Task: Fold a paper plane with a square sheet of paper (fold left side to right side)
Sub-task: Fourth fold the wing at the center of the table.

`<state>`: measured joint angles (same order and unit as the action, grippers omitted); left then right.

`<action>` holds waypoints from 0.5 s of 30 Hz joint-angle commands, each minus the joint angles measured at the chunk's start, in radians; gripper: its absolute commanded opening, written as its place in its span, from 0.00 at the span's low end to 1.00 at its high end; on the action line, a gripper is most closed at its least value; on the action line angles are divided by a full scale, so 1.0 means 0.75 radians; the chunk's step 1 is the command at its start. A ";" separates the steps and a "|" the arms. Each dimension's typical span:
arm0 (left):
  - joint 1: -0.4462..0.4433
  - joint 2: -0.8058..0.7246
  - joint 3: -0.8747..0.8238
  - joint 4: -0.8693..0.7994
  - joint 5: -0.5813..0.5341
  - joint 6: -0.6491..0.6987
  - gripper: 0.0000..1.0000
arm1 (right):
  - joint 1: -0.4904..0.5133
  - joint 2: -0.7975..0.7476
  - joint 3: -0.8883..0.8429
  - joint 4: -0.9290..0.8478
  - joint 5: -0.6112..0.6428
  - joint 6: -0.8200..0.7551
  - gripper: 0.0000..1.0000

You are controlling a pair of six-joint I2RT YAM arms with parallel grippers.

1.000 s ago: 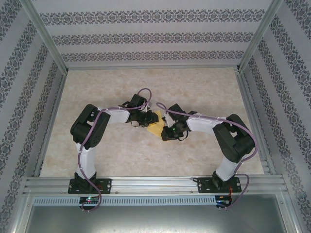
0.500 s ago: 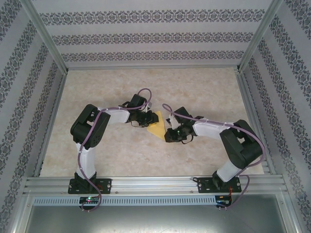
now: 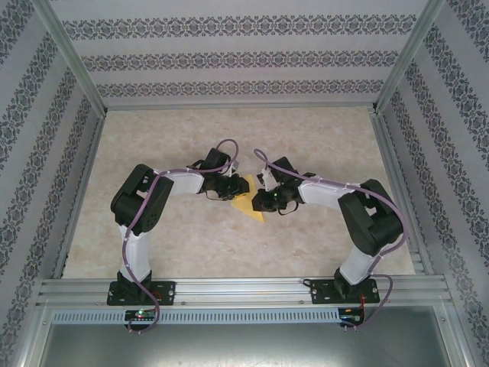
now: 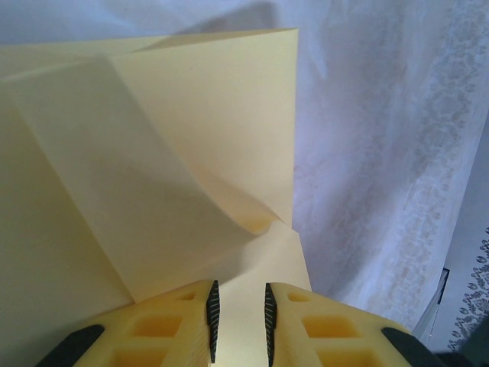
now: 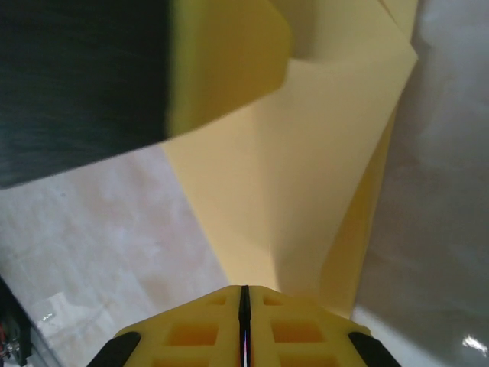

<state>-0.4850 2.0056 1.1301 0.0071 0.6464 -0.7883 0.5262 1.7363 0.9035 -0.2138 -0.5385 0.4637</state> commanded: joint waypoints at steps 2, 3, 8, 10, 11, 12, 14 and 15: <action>-0.002 0.023 -0.020 -0.129 -0.091 0.045 0.27 | -0.002 0.062 0.017 -0.011 0.042 0.020 0.10; -0.002 0.017 -0.016 -0.134 -0.092 0.050 0.27 | -0.004 0.074 0.014 -0.023 0.047 0.018 0.10; -0.002 -0.055 0.012 -0.164 -0.109 0.104 0.30 | -0.014 0.107 -0.032 -0.060 0.083 0.014 0.08; -0.002 -0.100 0.013 -0.143 -0.109 0.112 0.31 | -0.018 0.108 -0.045 -0.092 0.119 0.002 0.05; -0.002 -0.127 0.004 -0.119 -0.105 0.114 0.33 | -0.019 0.107 -0.051 -0.106 0.134 -0.003 0.02; -0.002 -0.149 -0.008 -0.094 -0.094 0.111 0.34 | -0.022 0.107 -0.056 -0.116 0.145 -0.008 0.01; -0.004 -0.198 -0.043 -0.029 -0.057 0.101 0.34 | -0.026 0.103 -0.072 -0.122 0.161 -0.011 0.00; -0.010 -0.214 -0.064 -0.004 -0.039 0.094 0.33 | -0.028 0.100 -0.075 -0.125 0.163 -0.015 0.00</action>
<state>-0.4850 1.9141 1.1110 -0.0376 0.6022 -0.7399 0.5190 1.7828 0.8982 -0.2092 -0.5224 0.4667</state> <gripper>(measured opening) 0.337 0.038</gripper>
